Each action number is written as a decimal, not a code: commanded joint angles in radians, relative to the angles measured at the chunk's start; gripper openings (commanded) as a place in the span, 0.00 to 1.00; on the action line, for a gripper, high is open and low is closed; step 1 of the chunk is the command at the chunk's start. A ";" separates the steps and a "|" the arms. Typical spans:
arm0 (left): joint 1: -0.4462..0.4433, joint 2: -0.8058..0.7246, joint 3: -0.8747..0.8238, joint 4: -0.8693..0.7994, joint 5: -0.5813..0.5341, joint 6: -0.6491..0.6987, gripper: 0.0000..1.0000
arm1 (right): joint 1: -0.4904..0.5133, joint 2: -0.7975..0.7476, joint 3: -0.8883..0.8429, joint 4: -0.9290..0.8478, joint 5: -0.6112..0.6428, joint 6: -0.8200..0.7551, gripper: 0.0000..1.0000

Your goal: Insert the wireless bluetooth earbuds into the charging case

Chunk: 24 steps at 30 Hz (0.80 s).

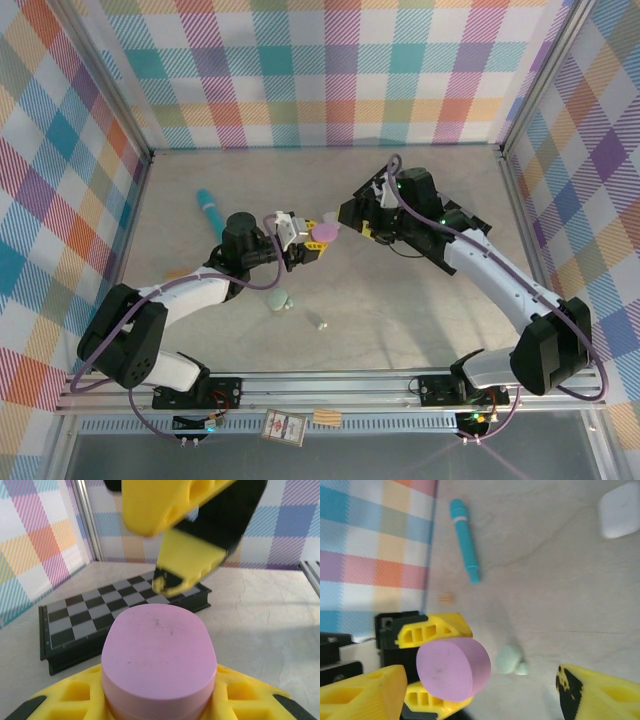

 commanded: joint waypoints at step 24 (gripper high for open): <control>-0.003 -0.078 -0.001 0.069 0.000 -0.066 0.57 | 0.000 0.090 -0.185 0.675 -0.309 0.401 0.09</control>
